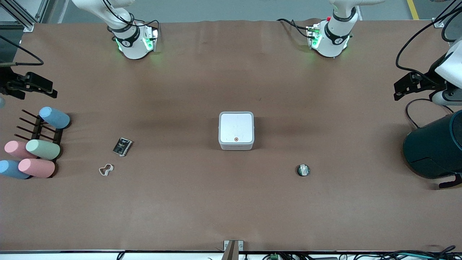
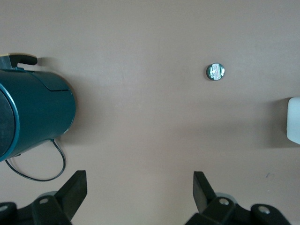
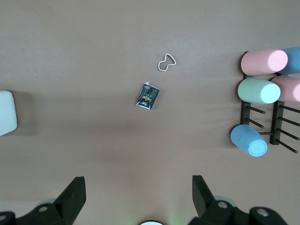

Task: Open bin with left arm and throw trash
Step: 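Grasp the black packet with the right gripper while the left gripper reaches the lid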

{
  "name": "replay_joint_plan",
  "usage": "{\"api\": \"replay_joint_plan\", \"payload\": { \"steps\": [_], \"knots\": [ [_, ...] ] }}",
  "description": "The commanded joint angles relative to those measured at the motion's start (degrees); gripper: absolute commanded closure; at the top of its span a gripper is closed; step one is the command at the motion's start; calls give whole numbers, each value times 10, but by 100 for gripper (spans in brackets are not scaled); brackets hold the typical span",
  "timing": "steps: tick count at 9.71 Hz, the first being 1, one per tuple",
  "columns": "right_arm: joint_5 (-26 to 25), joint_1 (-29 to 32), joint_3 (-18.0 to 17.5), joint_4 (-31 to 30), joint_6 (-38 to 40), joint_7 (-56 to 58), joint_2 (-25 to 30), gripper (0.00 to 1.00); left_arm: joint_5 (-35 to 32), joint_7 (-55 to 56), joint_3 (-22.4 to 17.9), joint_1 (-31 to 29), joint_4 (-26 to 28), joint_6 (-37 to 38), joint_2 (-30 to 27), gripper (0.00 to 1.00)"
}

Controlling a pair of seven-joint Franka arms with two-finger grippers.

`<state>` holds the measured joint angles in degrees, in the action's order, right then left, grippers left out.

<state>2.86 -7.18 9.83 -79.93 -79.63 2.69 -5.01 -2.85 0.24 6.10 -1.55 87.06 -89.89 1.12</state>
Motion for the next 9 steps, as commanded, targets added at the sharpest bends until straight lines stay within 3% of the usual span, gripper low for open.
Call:
{"api": "replay_joint_plan", "payload": {
  "steps": [1, 5, 6, 9],
  "knots": [
    [-11, 8, -1, -21, 3, -10, 19, 0, 6, 16, 1, 0, -22, 5, 13, 0],
    [-9, 12, 5, -25, -4, -33, 18, 0, 8, 8, 1, -6, -22, 7, 20, 0],
    [-8, -1, 4, -59, -49, -46, 14, 0, 7, 15, 1, -4, -22, 8, 20, 0],
    [-4, -21, 4, -246, -292, -95, -1, 0, 3, 23, 15, 8, -19, 38, 37, 0]
  ]
}}
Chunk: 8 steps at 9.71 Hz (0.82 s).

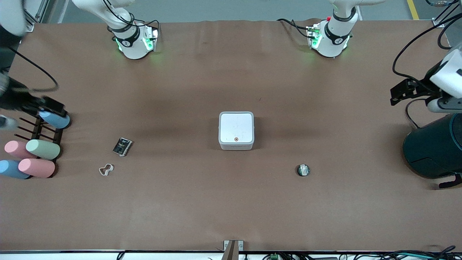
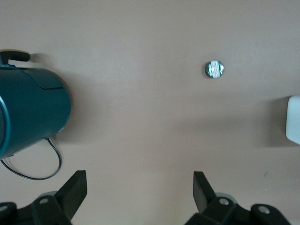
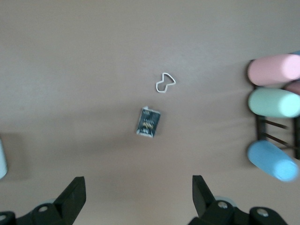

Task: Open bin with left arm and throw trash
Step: 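Grasp the black packet with the right gripper while the left gripper reaches the lid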

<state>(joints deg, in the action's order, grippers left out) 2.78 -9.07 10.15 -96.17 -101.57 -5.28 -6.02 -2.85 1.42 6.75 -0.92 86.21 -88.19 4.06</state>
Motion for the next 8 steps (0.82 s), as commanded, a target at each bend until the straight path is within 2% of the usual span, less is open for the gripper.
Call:
{"api": "replay_joint_plan", "payload": {
  "steps": [1, 2, 4, 6, 8],
  "knots": [
    [1, 0, 0, -114, -119, -20, -15, 0, 7, 22, 10, 6, -10, 30, 9, 0],
    [6, 1, 0, -129, -143, -21, -46, 0, 8, 30, 16, 14, -8, 34, 20, 0],
    [48, 5, 0, -178, -214, -22, -86, 0, 7, 58, 27, 48, -9, 5, 87, 0],
    [85, 5, 0, -271, -350, -22, -104, 0, -1, 102, 27, 86, -12, -56, 167, 0],
    [120, -7, 0, -281, -429, -22, -156, 0, -2, 104, 26, 106, -16, -157, 241, 0]
  ]
}}
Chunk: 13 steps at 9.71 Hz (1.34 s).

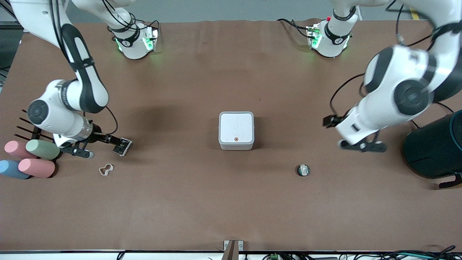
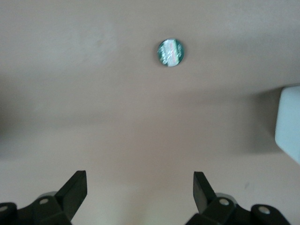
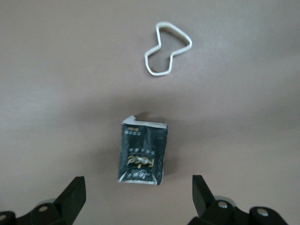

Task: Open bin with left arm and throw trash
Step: 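Grasp the black packet with the right gripper while the left gripper reaches the lid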

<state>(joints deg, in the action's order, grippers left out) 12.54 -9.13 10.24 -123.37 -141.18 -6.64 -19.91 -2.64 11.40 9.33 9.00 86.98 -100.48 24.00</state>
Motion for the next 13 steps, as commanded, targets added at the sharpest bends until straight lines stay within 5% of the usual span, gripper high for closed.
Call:
{"api": "replay_joint_plan", "payload": {
  "steps": [1, 4, 6, 7, 8, 9, 10, 13],
  "knots": [
    [40, -7, -1, -9, -44, -8, -27, 0, -5, 5, -2, 9, -23, -88, 74, 0],
    [59, -26, -1, -6, -111, -8, -73, 0, -66, 5, -3, 0, -23, -194, 155, 0],
    [58, -27, 0, -6, -106, -6, -73, 1, -65, 25, 1, 10, -23, -212, 161, 0],
    [58, -27, 0, -5, -102, 0, -73, 25, -64, 34, 21, 24, -23, -212, 150, 7],
    [58, -26, 0, -3, -102, 1, -73, 61, -64, 48, 43, 32, -23, -205, 135, 49],
    [58, -25, 0, -1, -99, 1, -73, 81, -63, 84, 59, 52, -22, -197, 127, 78],
    [58, -26, 0, -1, -97, 1, -73, 98, -65, 147, 65, 77, -23, -192, 124, 96],
    [59, -26, 0, 22, -44, -17, -60, 99, -66, 281, 72, 149, -34, -192, 124, 100]
  ]
}}
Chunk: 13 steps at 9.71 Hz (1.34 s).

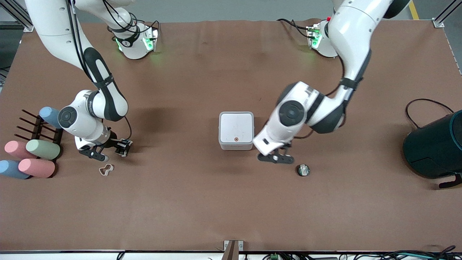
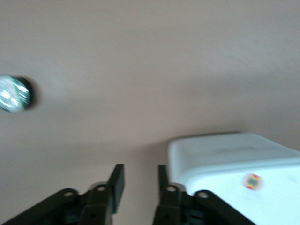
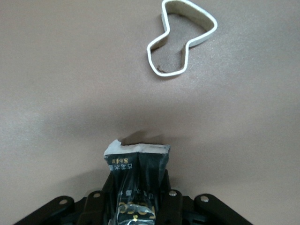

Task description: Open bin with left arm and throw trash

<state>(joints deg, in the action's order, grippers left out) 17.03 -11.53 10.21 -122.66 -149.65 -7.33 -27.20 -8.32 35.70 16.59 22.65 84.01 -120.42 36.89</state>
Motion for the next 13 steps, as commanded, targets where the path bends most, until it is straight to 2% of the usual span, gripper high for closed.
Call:
{"api": "replay_joint_plan", "payload": {
  "steps": [1, 2, 4, 6, 8, 9, 10, 11, 13],
  "knots": [
    [14, -3, 0, 57, 114, -55, 27, 99, -4, 52, 0, 21, -3, 7, -5, 100],
    [13, -12, 0, 109, 180, -100, 31, 99, -1, 72, 2, 36, -3, 7, -5, 100],
    [13, -31, 0, 167, 237, -180, 34, 99, -3, 121, 2, 65, -3, 2, 9, 100],
    [14, -52, -1, 175, 241, -211, 52, 99, -6, 122, 1, 67, -2, -20, 24, 100],
    [14, -63, -1, 195, 241, -245, 55, 99, -13, 122, -2, 68, 7, -87, 54, 100],
    [14, -67, -2, 200, 241, -247, 55, 99, -25, 122, -4, 67, 12, -97, 59, 100],
    [14, -68, -2, 204, 244, -252, 55, 99, -29, 128, -3, 60, 10, -84, 43, 100],
    [14, -69, -2, 217, 260, -258, 55, 99, -28, 128, -2, 55, 5, -10, -1, 100],
    [15, -82, -2, 254, 308, -298, 55, 99, -20, 114, 2, 44, 2, 73, -59, 100]
  ]
}}
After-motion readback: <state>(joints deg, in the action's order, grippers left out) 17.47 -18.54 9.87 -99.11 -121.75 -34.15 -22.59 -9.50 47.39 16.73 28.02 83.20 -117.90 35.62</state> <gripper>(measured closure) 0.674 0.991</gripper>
